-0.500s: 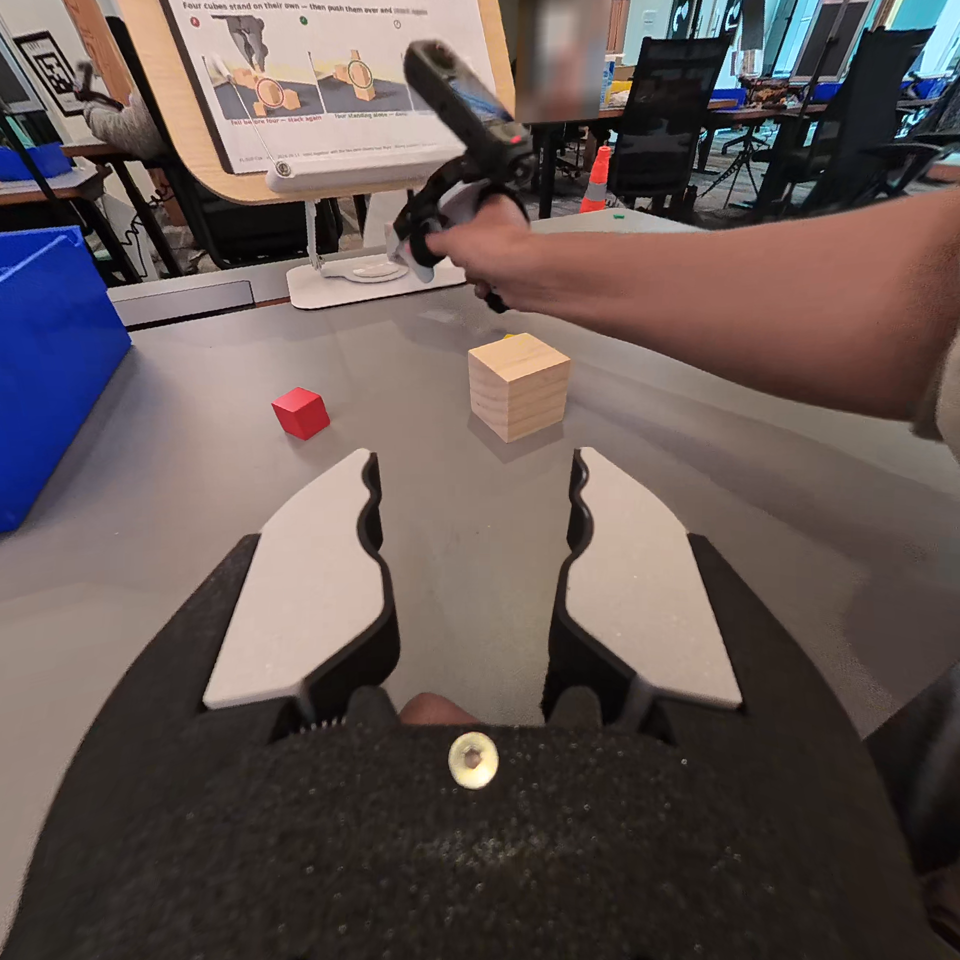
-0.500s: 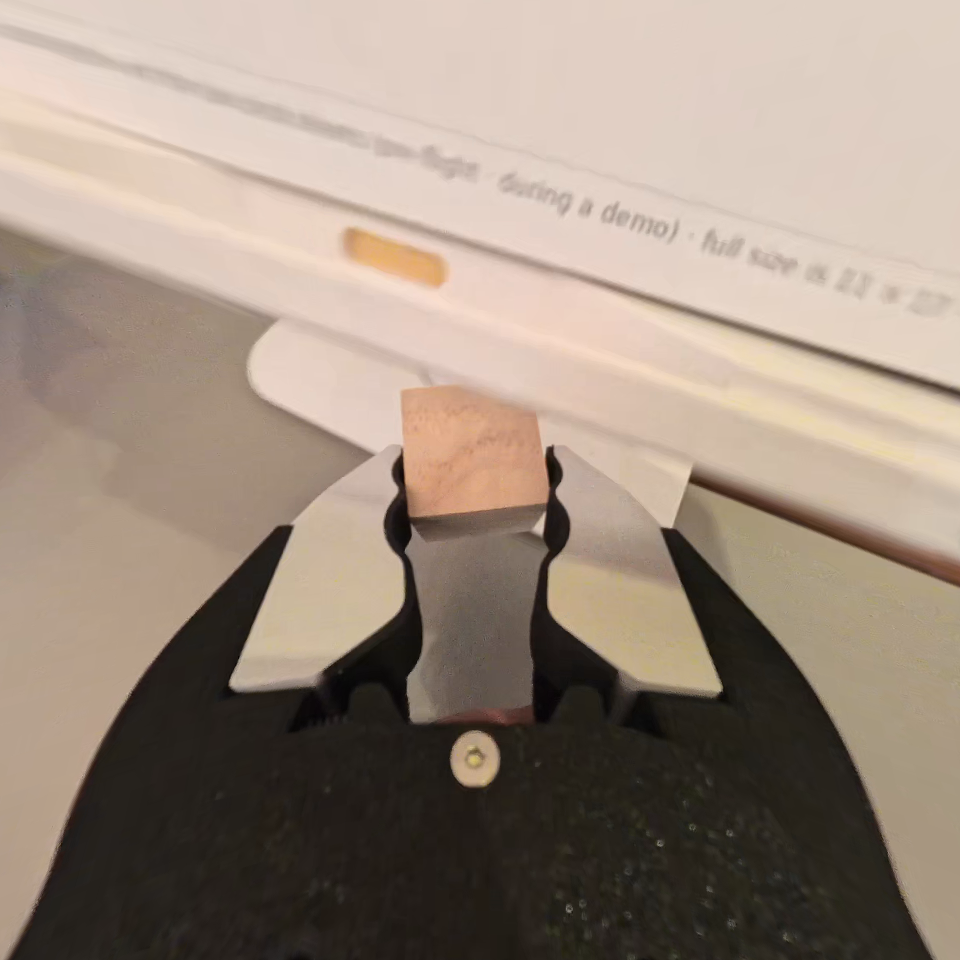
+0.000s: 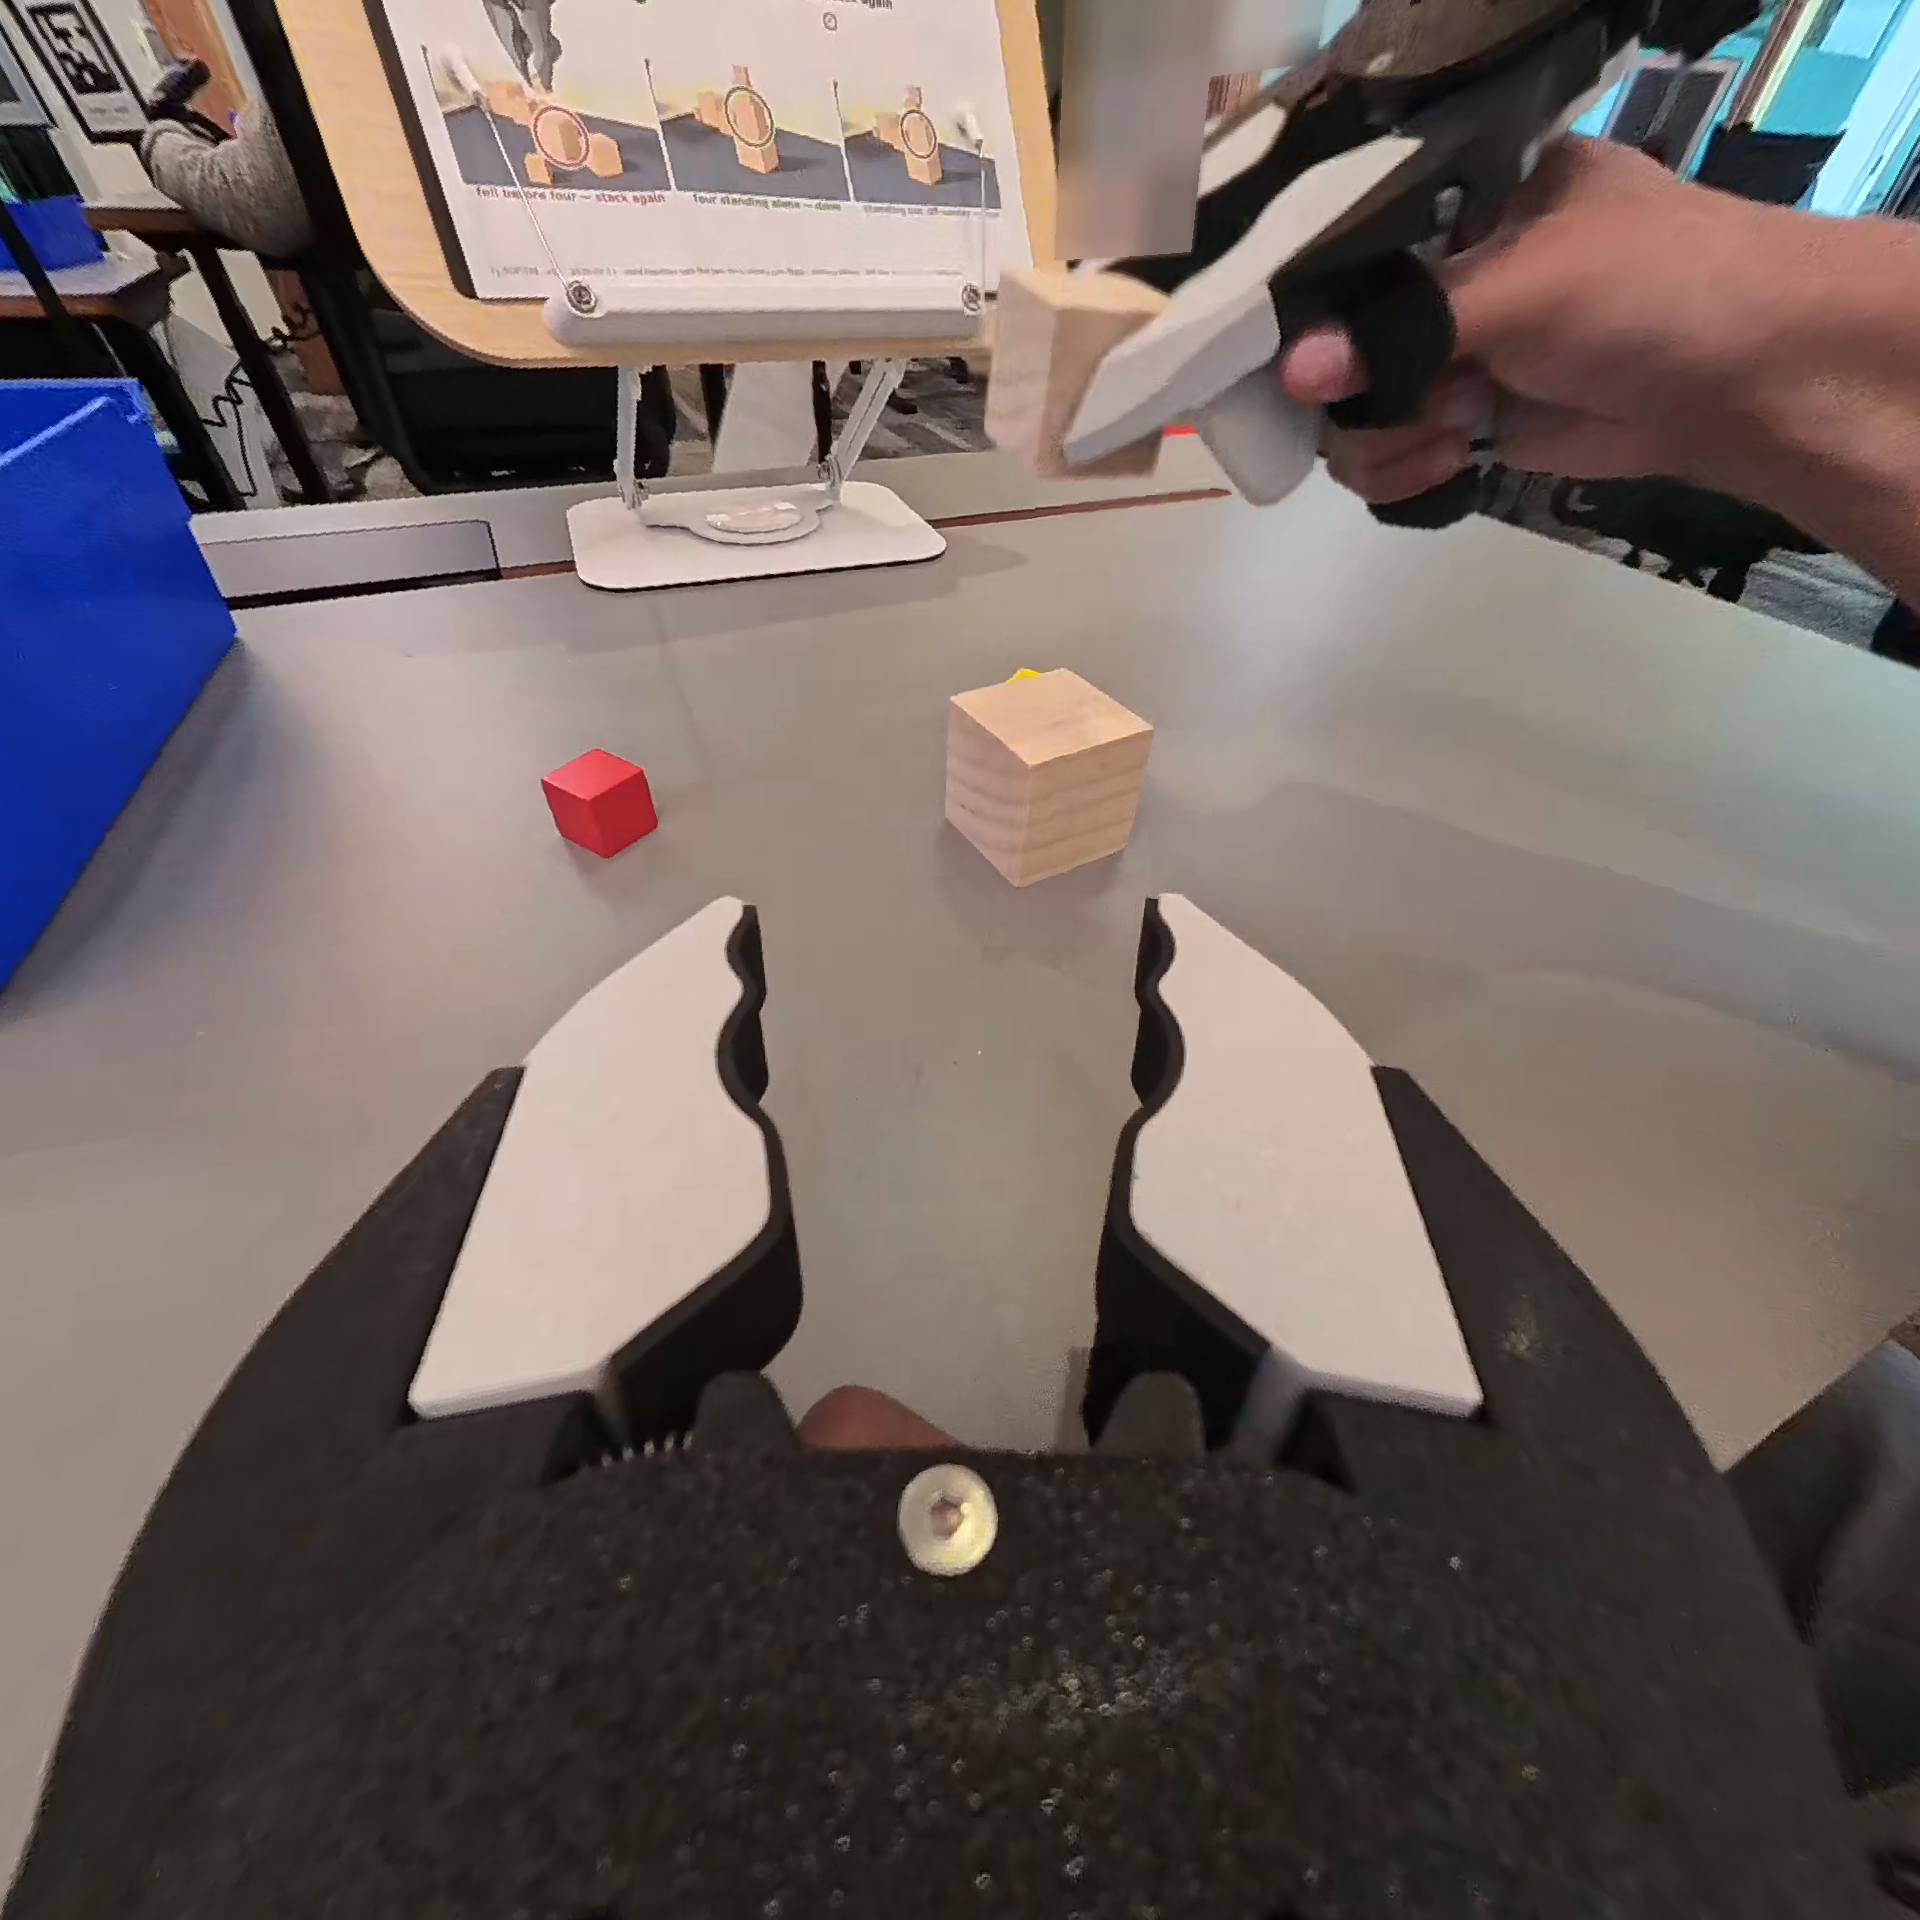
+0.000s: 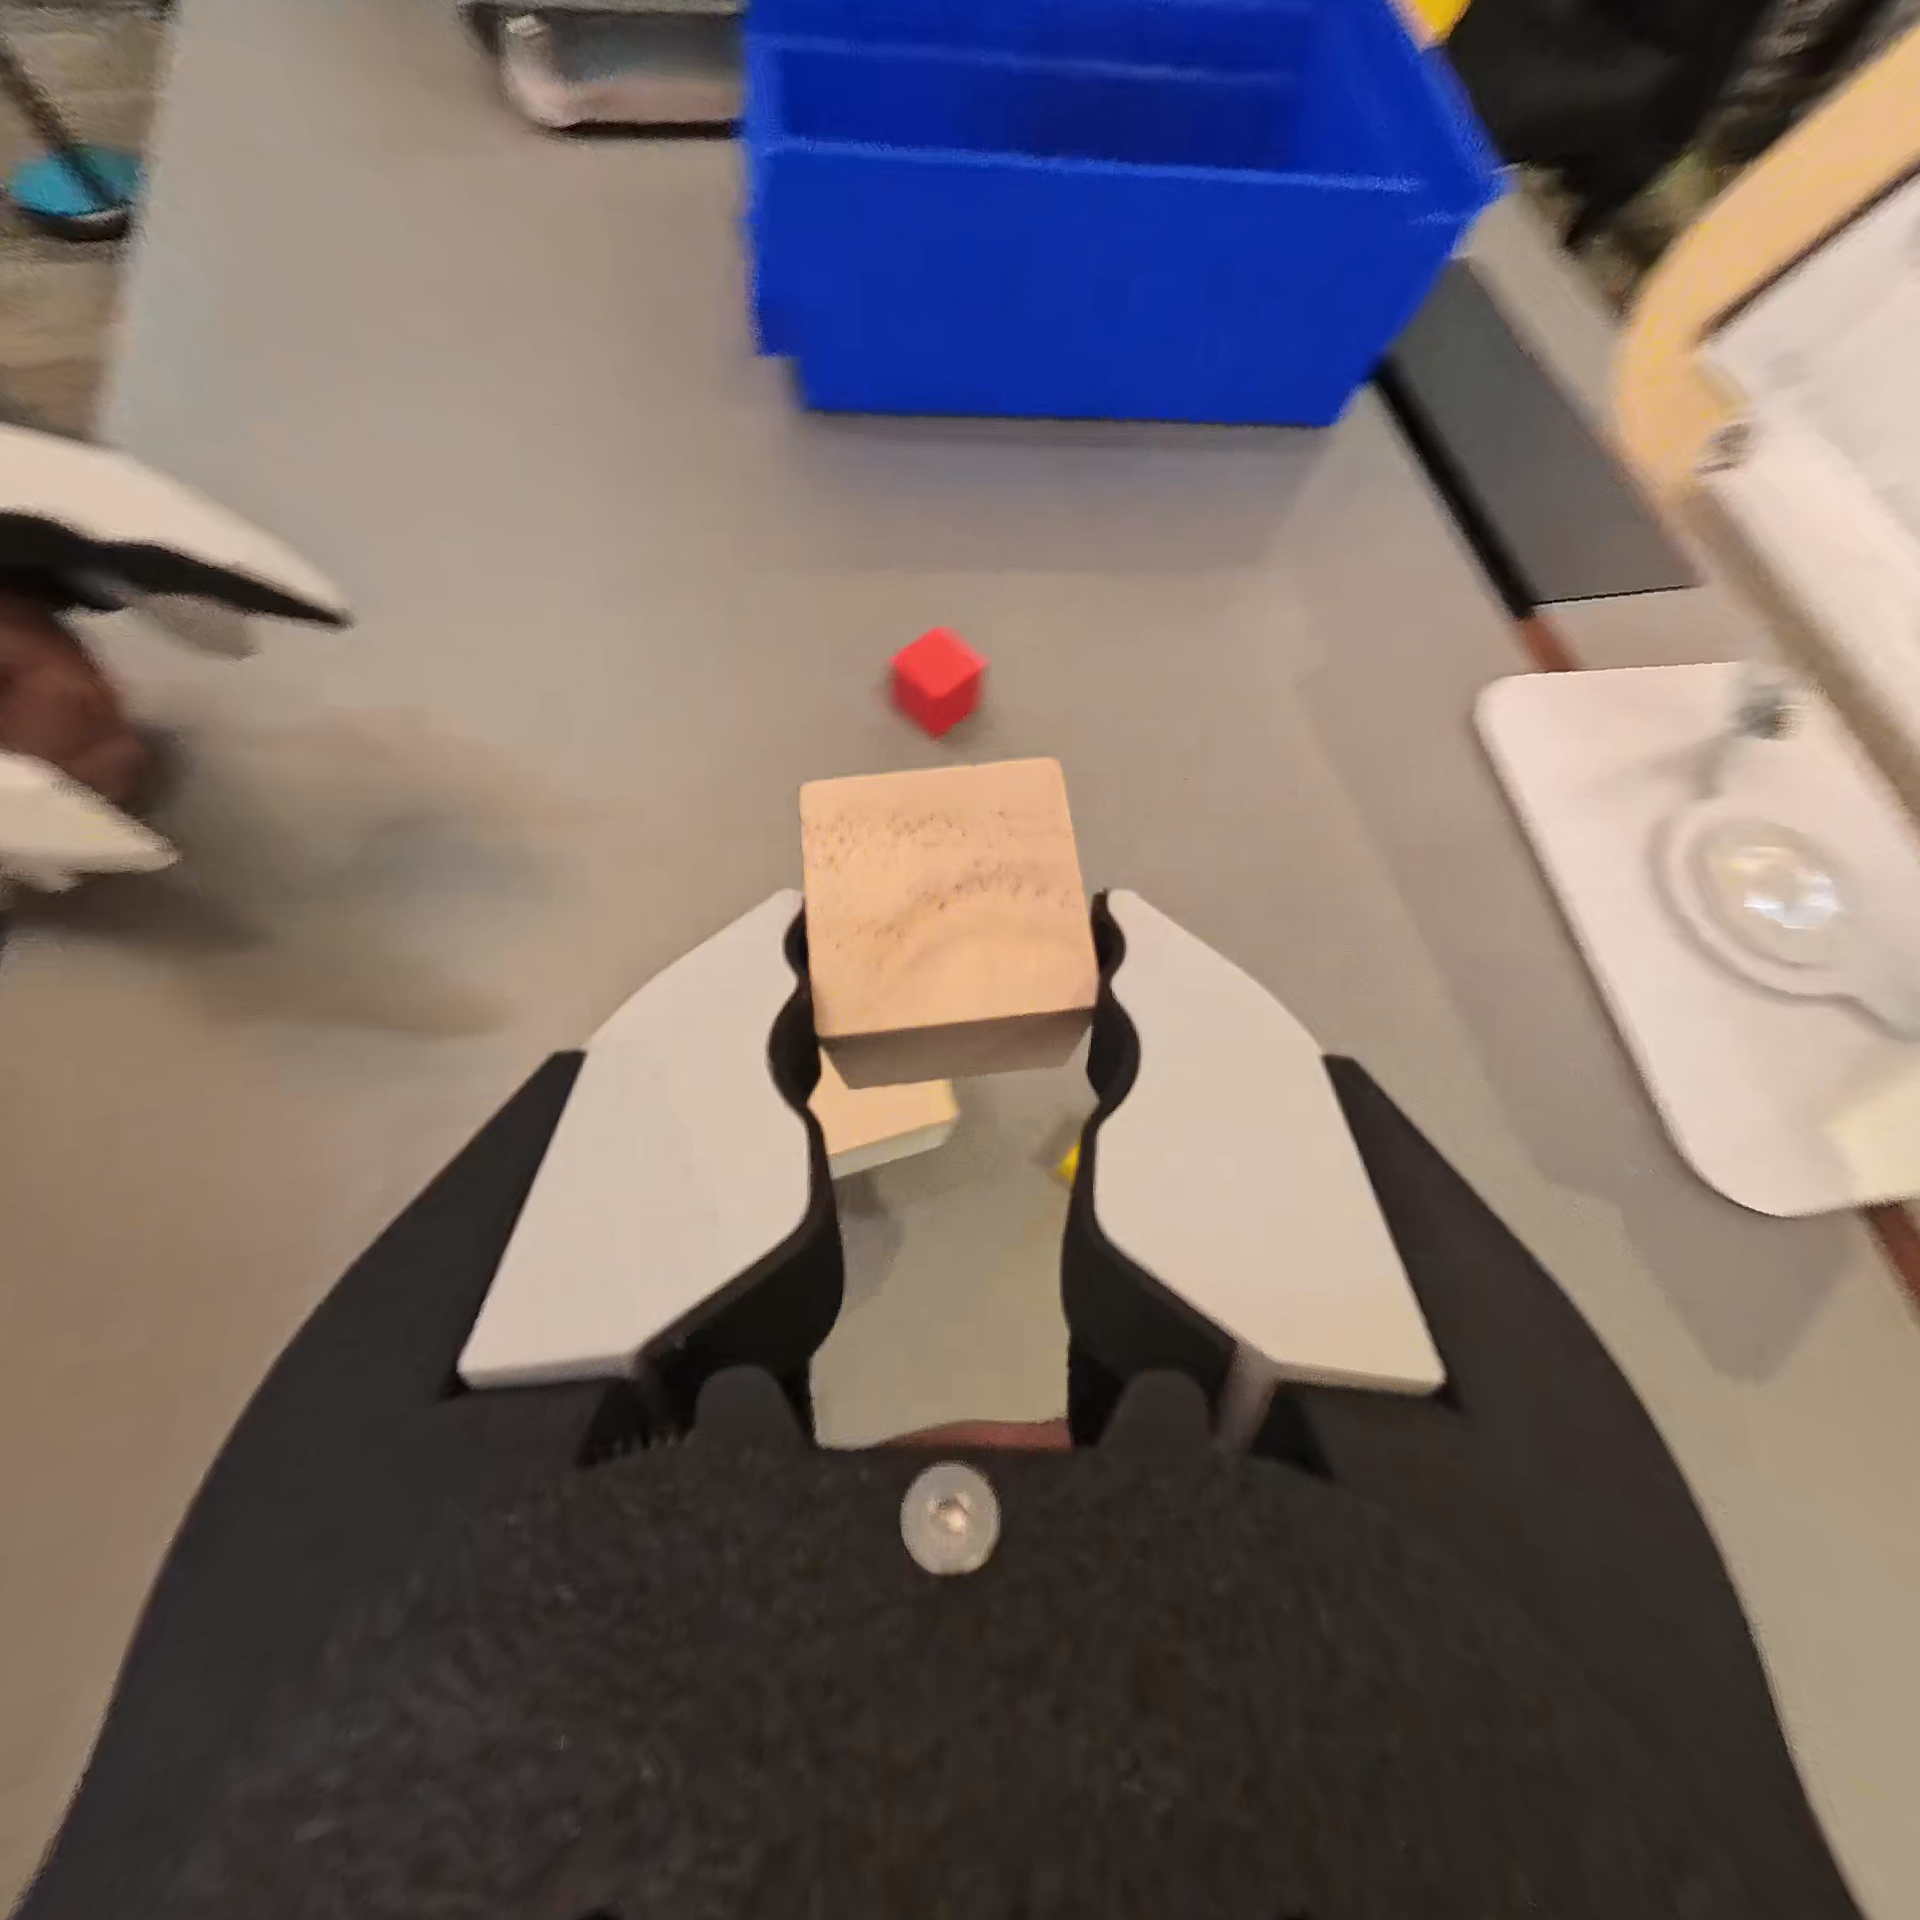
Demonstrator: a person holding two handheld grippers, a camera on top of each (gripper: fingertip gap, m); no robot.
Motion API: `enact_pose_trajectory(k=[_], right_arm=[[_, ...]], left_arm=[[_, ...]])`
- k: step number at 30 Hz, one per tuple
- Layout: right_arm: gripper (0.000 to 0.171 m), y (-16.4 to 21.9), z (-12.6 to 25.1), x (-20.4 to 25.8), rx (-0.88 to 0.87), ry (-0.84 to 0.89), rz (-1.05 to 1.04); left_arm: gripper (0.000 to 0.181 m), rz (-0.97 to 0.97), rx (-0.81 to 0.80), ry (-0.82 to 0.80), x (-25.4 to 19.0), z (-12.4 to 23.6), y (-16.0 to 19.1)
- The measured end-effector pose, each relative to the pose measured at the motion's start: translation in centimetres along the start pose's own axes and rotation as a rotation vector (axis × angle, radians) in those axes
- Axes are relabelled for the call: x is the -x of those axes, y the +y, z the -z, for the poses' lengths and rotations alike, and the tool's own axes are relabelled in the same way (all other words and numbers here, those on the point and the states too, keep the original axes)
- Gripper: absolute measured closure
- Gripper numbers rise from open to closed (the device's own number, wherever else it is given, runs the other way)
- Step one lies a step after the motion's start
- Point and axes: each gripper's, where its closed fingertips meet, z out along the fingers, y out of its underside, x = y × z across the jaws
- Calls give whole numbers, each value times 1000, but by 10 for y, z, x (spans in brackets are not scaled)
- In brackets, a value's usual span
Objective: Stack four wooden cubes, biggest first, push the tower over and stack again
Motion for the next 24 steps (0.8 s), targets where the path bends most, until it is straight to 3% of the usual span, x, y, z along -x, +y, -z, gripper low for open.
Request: enact_pose_trajectory(k=[4, 8, 24], right_arm=[[122, 26, -21, 22, 97, -80, 41], [122, 34, -32, 28, 85, -139, 4], [121, 50, -43, 26, 109, -137, 54]], left_arm=[[113, -33, 0, -9, -2, 0, 0], [114, -46, -3, -10, -4, 0, 0], [117, -86, 4, 4, -9, -1, 2]])
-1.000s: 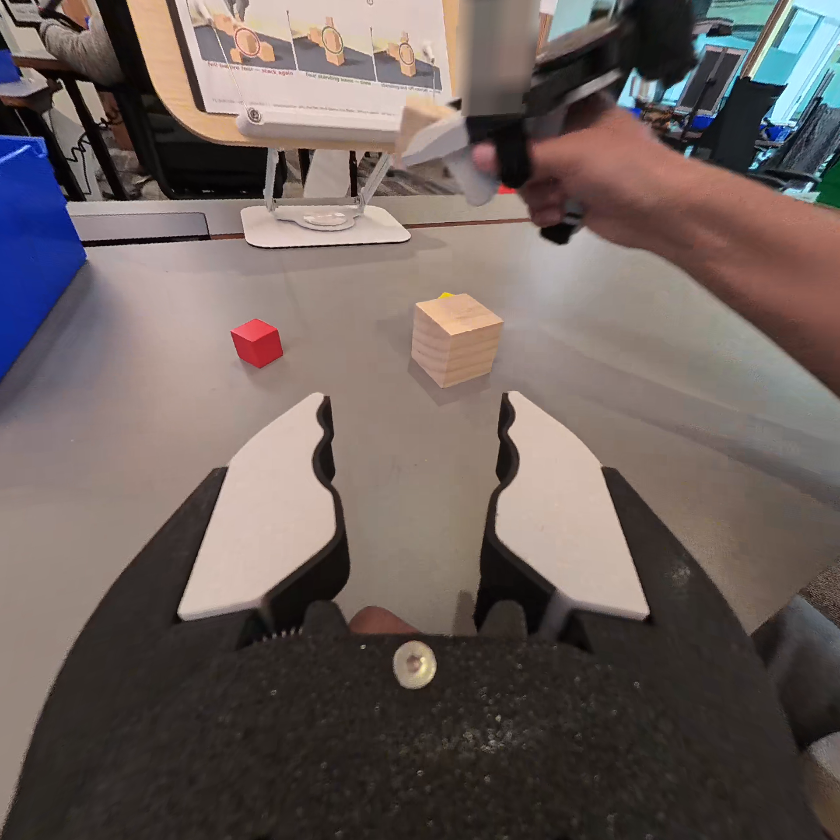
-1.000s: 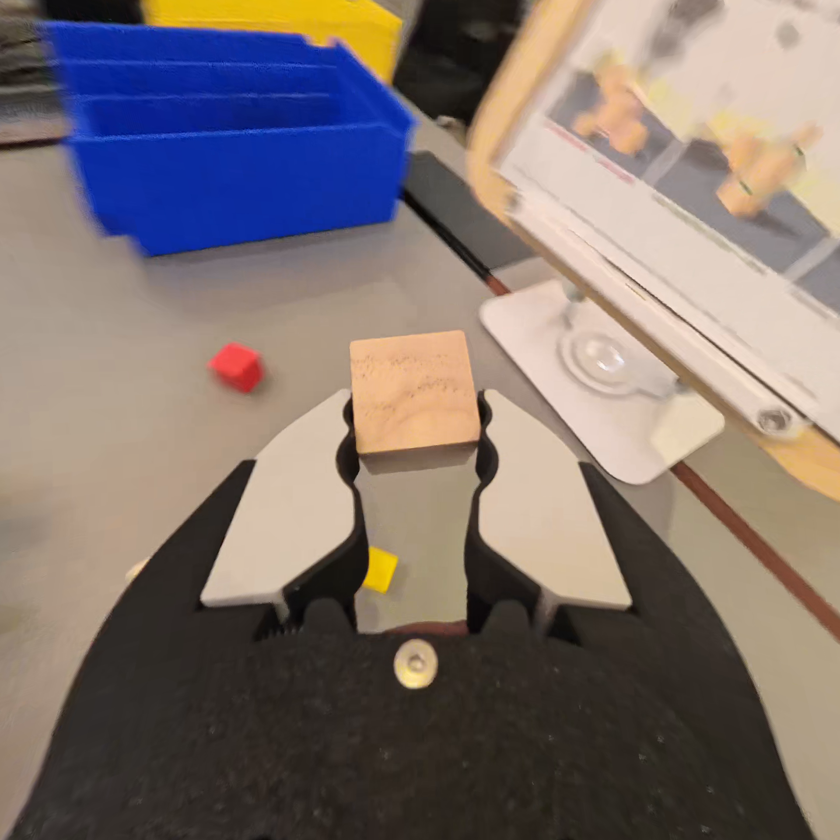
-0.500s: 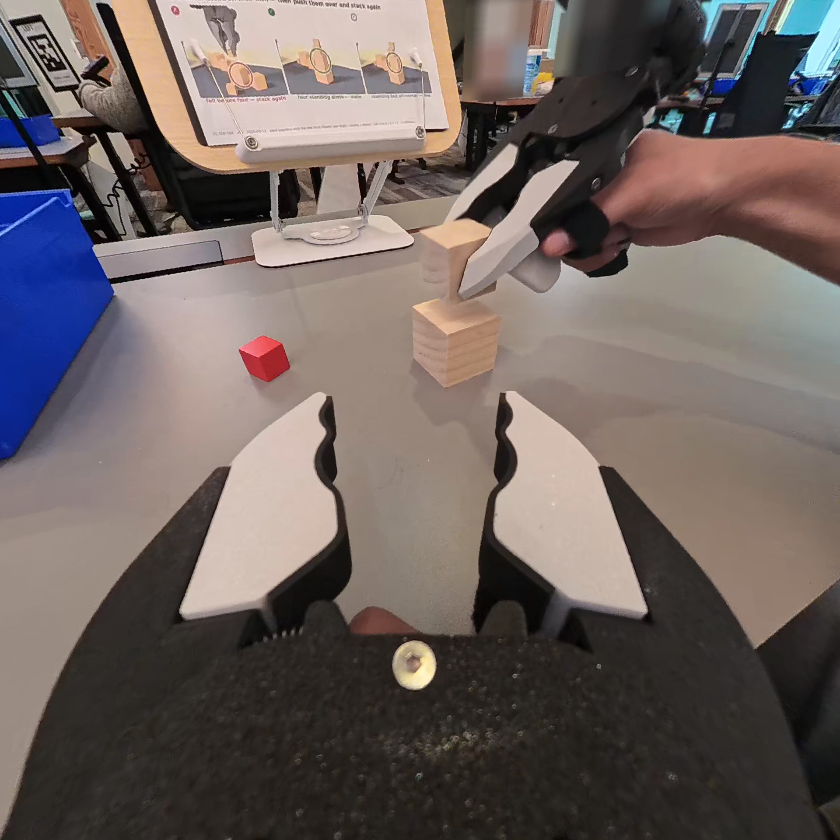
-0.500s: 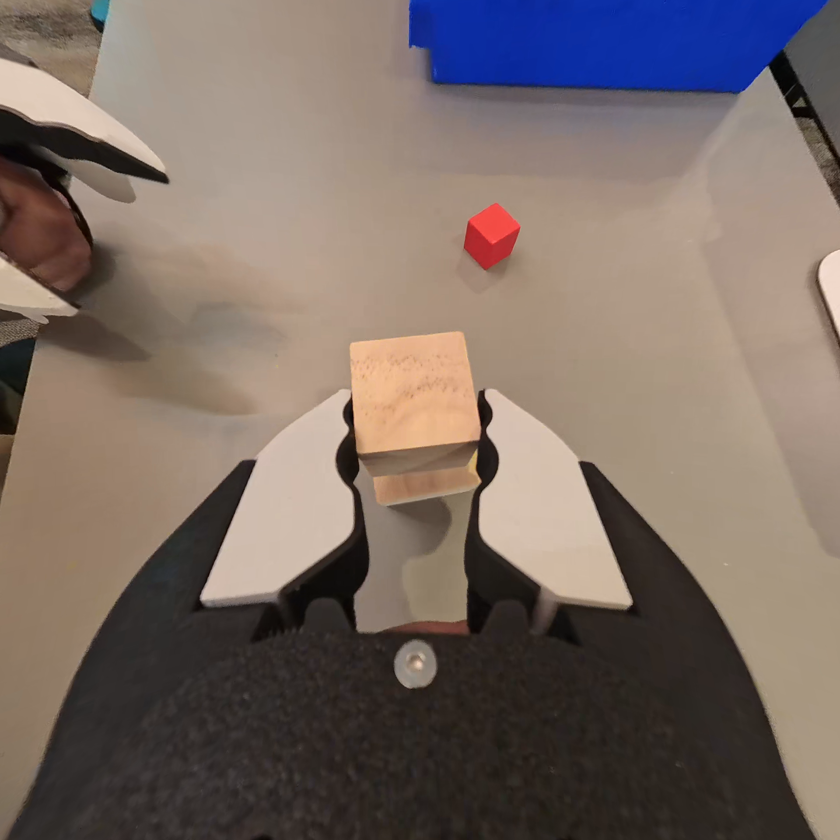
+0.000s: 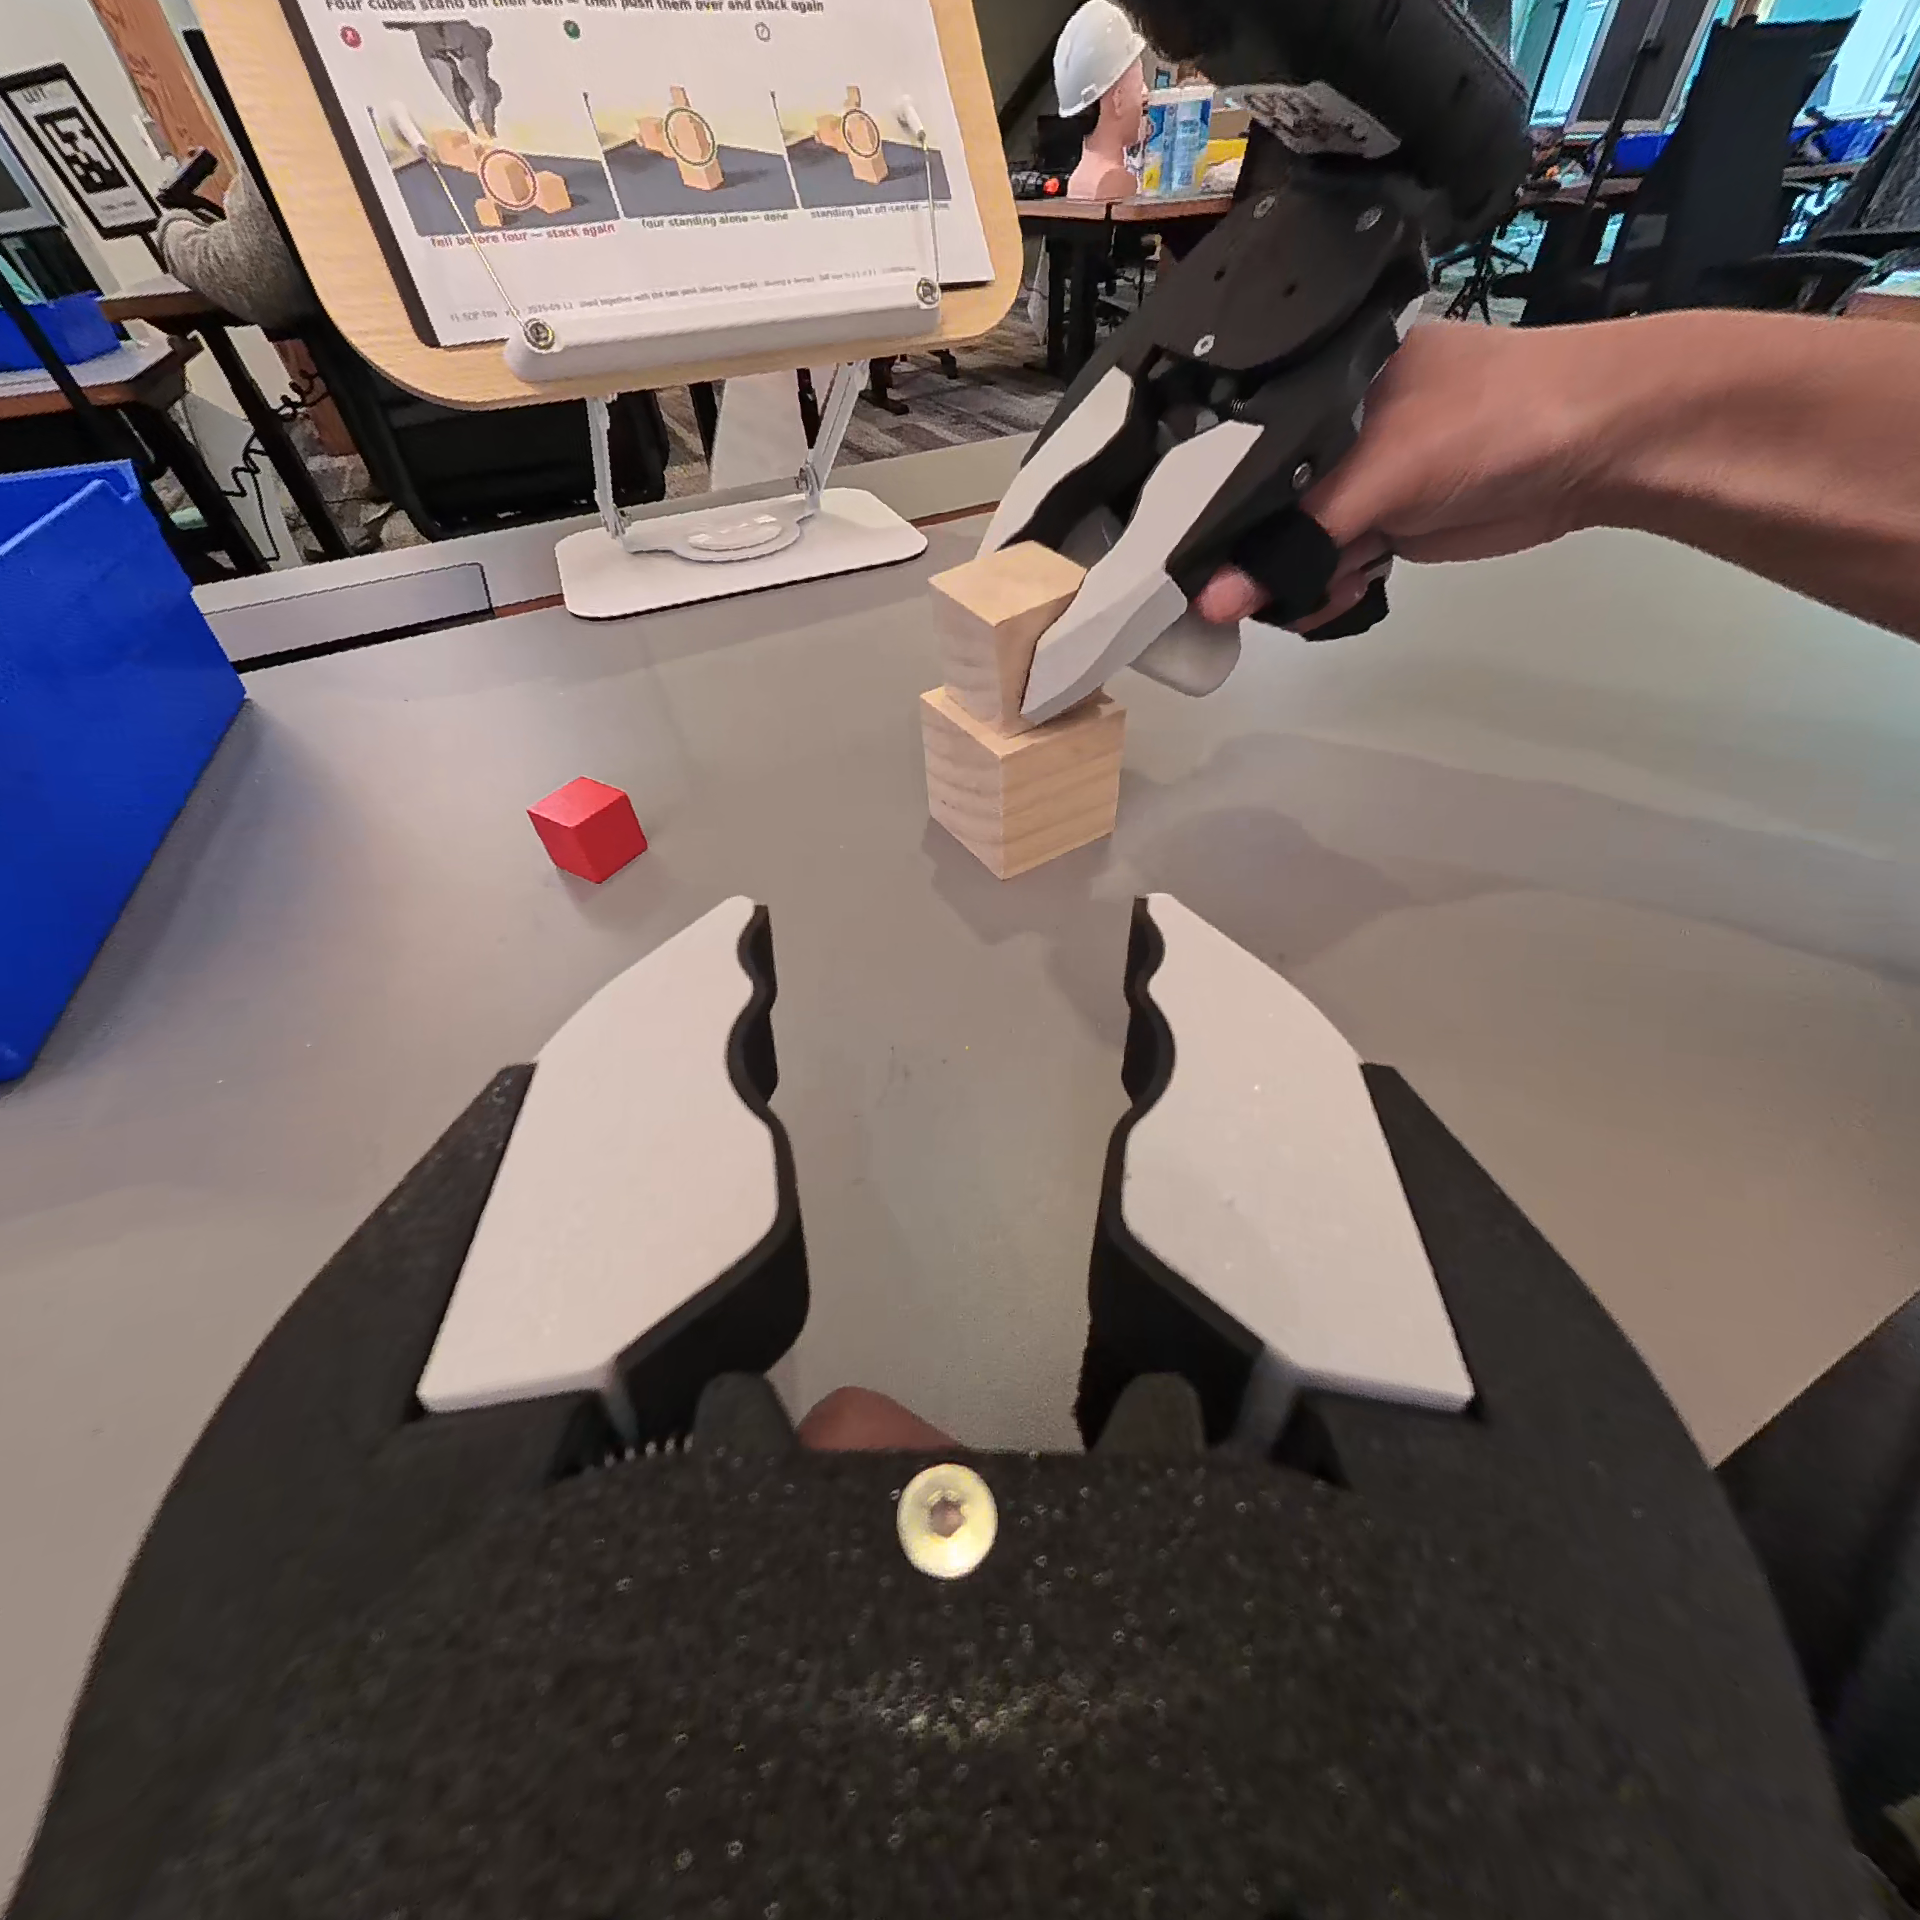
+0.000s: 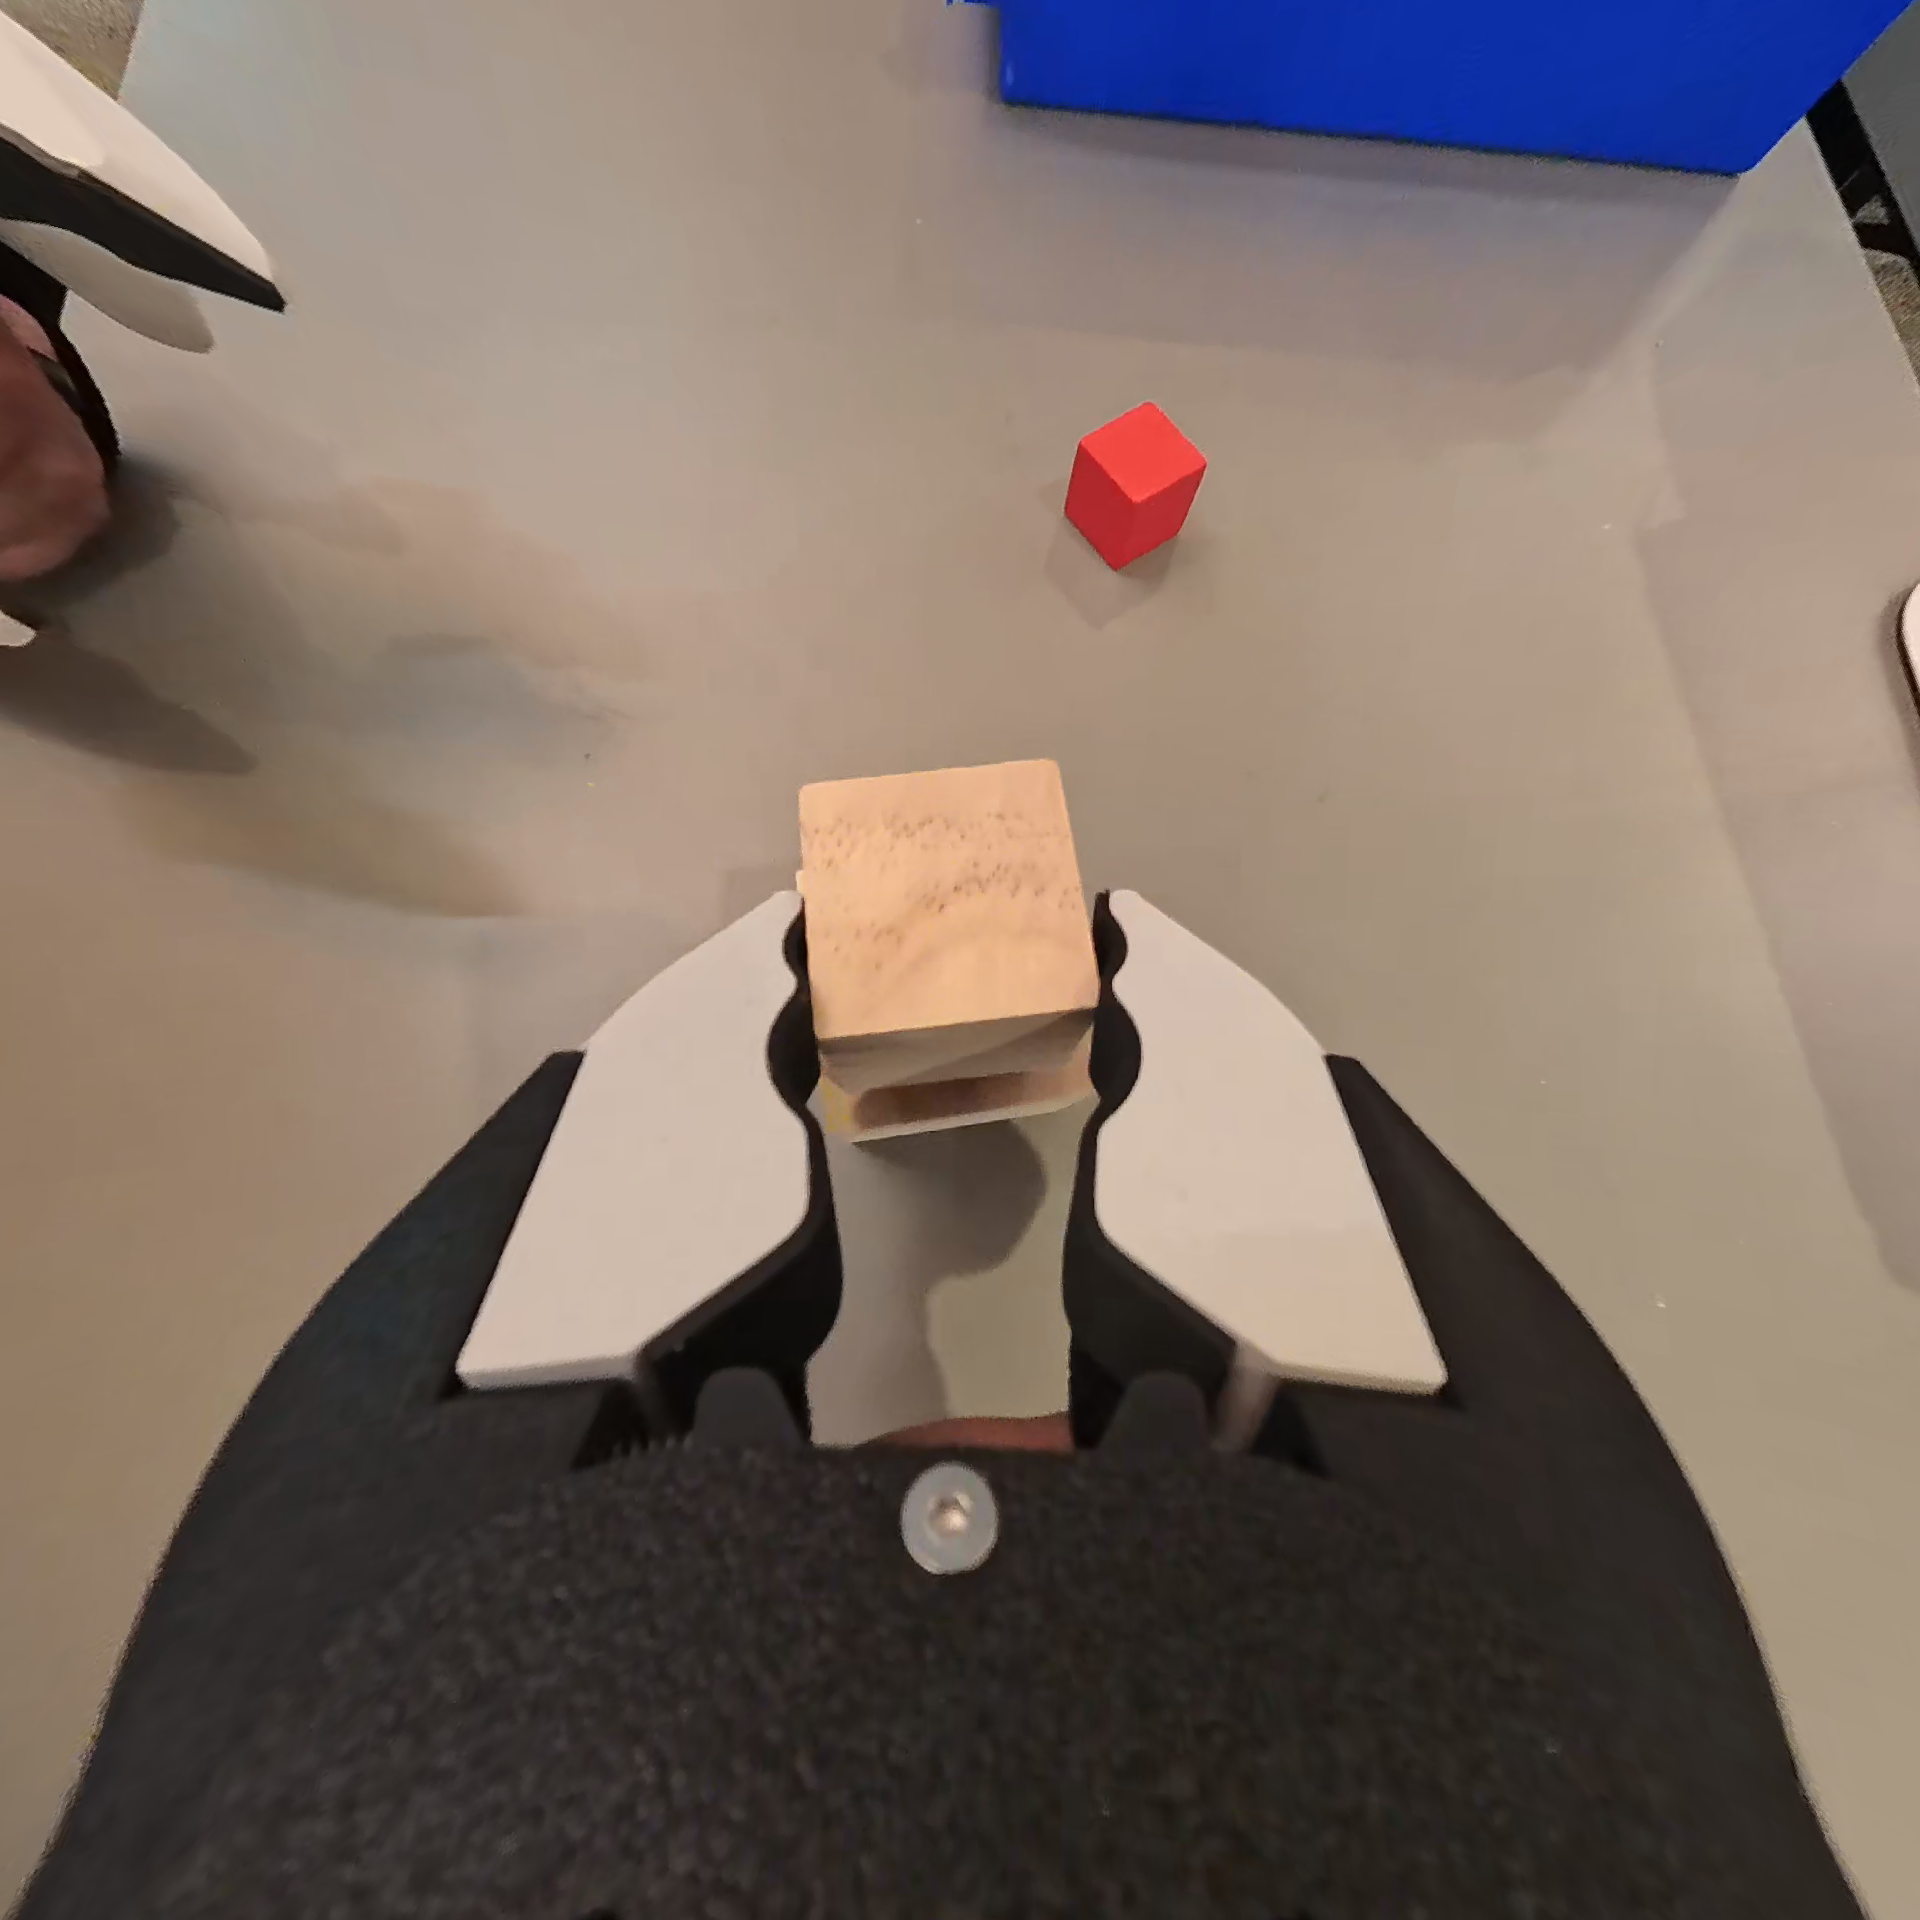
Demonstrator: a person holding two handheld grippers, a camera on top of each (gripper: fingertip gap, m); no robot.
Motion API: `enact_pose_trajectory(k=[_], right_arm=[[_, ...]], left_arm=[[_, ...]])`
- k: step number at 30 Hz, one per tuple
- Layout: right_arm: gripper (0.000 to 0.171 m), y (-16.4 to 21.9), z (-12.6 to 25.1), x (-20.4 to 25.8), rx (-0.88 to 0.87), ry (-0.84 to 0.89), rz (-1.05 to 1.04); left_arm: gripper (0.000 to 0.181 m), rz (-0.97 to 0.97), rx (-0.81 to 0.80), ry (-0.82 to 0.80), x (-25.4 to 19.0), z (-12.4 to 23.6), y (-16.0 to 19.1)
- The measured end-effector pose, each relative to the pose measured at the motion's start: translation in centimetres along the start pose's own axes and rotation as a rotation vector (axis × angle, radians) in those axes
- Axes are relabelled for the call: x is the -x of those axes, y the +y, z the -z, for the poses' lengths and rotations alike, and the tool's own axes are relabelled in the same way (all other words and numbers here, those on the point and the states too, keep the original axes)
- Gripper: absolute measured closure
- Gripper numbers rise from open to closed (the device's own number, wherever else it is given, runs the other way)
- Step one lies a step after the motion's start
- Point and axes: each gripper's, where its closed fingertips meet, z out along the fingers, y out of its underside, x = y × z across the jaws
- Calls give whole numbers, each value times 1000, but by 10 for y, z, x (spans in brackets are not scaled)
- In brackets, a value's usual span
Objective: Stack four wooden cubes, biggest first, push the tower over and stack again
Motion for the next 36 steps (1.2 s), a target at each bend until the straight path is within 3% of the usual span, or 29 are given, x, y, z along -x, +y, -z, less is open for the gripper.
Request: enact_pose_trajectory(k=[2, 5, 7, 13, 17, 22, 29, 32, 36], right_arm=[[121, 1, 1, -2, -5, 16, 10], [99, -4, 11, -2, -51, 26, 7], [99, -11, 28, -2, -84, 53, 5], [104, -30, 104, 14, -215, 376, -18], [106, -4, 133, 44, -307, 592, -211], [97, 50, 127, 76, -376, 727, -502], [94, 73, 111, 96, -433, 735, -607], [94, 74, 109, 100, -424, 721, -591], [95, 73, 113, 104, -434, 721, -566]], left_arm=[[117, 0, -1, 1, 0, 0, 0], [117, 0, -1, 4, 0, 0, 0], [117, 0, -2, 8, -1, 0, 0], [117, 29, -6, 9, 2, 0, -1], [116, 52, -4, -5, 6, 0, -1], [116, 59, -32, -56, 13, 2, -4], [117, 17, -4, -98, 19, -1, -2], [118, -147, 125, -168, 51, -16, 0], [116, -248, 371, 44, 80, -59, 11]])
